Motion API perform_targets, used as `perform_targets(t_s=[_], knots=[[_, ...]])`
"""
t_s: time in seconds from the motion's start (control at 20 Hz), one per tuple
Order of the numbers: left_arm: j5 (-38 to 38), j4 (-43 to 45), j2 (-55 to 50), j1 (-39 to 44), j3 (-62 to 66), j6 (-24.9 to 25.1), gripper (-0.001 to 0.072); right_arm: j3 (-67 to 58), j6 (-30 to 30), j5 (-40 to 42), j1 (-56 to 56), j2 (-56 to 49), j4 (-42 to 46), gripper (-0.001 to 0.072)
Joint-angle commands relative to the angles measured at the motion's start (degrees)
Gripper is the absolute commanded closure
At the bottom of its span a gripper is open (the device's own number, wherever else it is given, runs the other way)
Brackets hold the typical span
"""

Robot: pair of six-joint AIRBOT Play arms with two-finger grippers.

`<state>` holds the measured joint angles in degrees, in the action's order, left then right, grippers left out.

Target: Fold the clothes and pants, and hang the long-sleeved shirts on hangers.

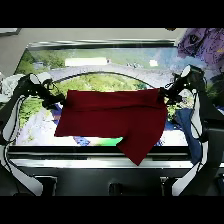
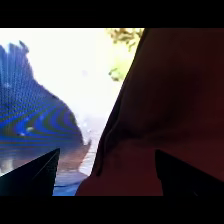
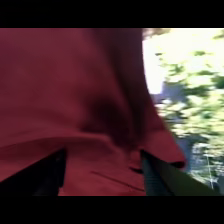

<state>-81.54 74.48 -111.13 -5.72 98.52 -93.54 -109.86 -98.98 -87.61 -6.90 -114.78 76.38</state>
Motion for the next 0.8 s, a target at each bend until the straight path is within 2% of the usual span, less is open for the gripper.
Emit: perform_targets(t_s=[0.0, 0.1, 0.25, 0.35, 0.5, 0.6, 0.75], knots=[[-0.5, -1.2, 1.86, -1.73, 3.8, -1.16, 0.0019, -0.02, 4.61, -1.68, -0.13, 2.97, -1.14, 0.0169], [-0.79, -1.18, 6.21, -4.7, 5.57, -1.2, 0.0019, 0.02, 6.91, -2.75, -1.88, 7.54, 0.17, 0.0169], [-0.72, -1.2, 16.28, -11.23, -0.24, -0.7, 0.002, 5.49, 10.69, -2.34, -9.73, 15.69, -6.62, 0.017], [2.75, -3.32, 24.61, -15.72, -11.67, 0.59, 0.0021, 18.47, 13.05, -0.87, -16.24, 23.06, -12.68, 0.017], [11.13, -14.27, 36.13, -21.4, -31.89, 2.97, 0.0021, 42.73, 15.74, 3.52, -22.12, 35.58, -16.79, 0.017], [14.19, -20.04, 41.29, -23.32, -42.32, 5.11, 0.0021, 56.83, 16.98, 6.6, -21.92, 43.28, -17.51, 0.017], [14.95, -21.44, 44.04, -23.47, -50.01, 5.29, 0.0022, 73.5, 18.23, 11.13, -20.5, 52.33, -20.7, 0.017]])
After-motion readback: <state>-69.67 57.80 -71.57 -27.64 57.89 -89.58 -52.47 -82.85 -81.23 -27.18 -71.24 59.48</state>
